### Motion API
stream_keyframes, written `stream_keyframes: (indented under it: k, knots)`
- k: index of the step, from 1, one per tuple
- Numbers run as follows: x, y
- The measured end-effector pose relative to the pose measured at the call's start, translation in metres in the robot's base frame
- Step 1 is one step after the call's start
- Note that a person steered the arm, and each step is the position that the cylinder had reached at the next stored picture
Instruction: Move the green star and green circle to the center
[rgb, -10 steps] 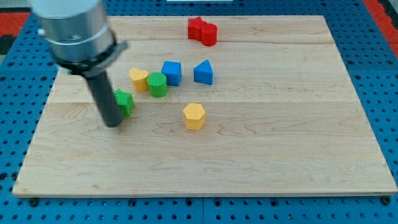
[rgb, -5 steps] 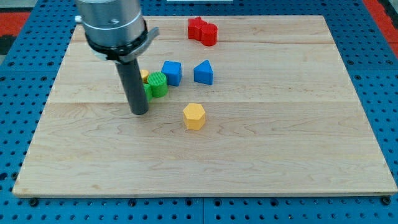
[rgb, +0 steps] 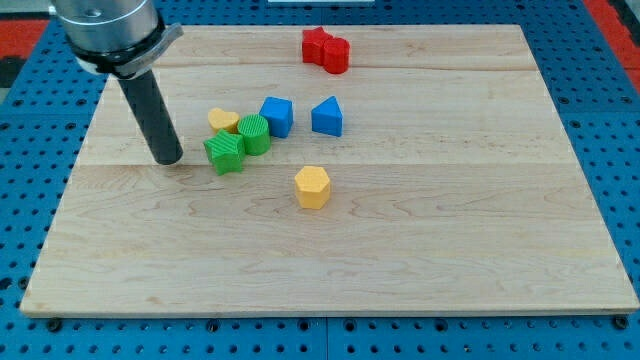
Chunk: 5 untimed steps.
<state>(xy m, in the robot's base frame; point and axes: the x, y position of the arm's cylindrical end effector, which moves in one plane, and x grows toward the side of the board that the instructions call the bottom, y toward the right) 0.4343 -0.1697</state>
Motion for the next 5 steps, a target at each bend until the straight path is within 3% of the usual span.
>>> stream_keyframes:
  k: [3, 5]
  knots:
    - [0.000, 0.087]
    - [0.008, 0.108]
